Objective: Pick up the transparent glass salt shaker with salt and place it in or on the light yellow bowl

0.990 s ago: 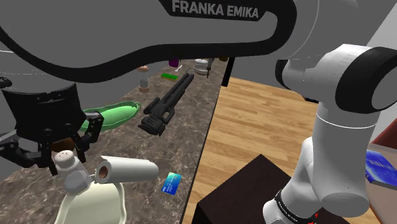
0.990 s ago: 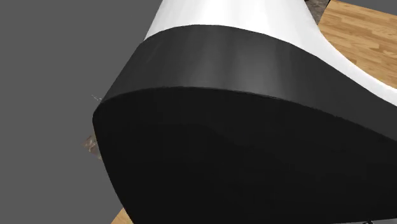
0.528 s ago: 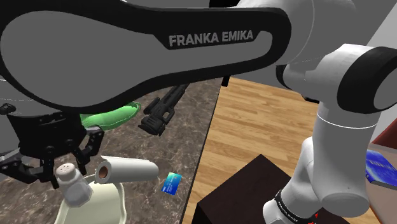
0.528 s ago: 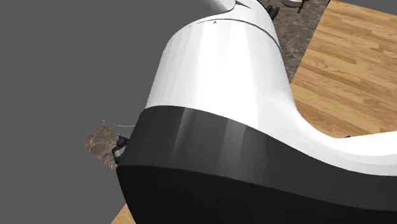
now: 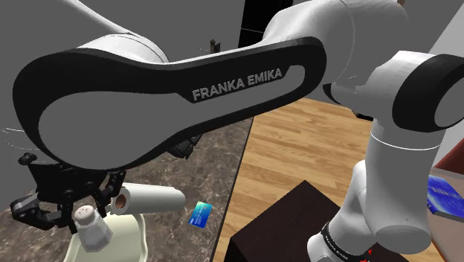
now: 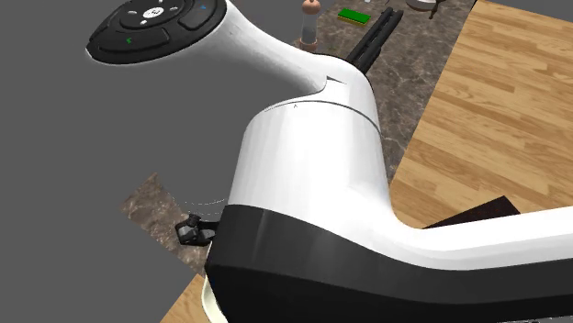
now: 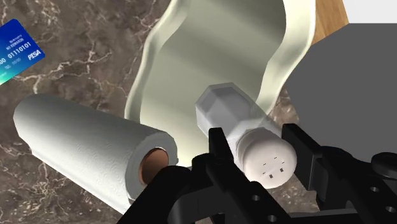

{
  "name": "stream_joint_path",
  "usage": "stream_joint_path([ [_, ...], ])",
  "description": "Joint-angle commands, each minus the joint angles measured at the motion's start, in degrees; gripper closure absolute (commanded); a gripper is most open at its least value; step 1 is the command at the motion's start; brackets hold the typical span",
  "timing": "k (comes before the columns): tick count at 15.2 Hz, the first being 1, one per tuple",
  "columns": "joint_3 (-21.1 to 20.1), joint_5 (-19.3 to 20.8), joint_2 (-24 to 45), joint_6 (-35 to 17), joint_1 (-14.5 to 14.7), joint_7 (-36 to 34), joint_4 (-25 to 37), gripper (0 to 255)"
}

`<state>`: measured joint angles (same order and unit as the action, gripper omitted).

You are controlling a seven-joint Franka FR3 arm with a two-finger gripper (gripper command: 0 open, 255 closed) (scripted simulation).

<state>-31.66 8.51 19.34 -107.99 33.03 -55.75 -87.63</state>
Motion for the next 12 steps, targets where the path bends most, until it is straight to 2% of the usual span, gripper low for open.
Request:
stream_joint_path([
  [1, 0.1, 0.2, 0.2, -1.7, -0.1, -0.1, -1.5, 255],
  [5, 0.3, 0.6, 0.8, -4.9, -0.2, -0.3, -4.2, 255],
  [12, 0.3, 0.6, 0.8, -4.9, -0.2, -0.3, -4.2, 255],
])
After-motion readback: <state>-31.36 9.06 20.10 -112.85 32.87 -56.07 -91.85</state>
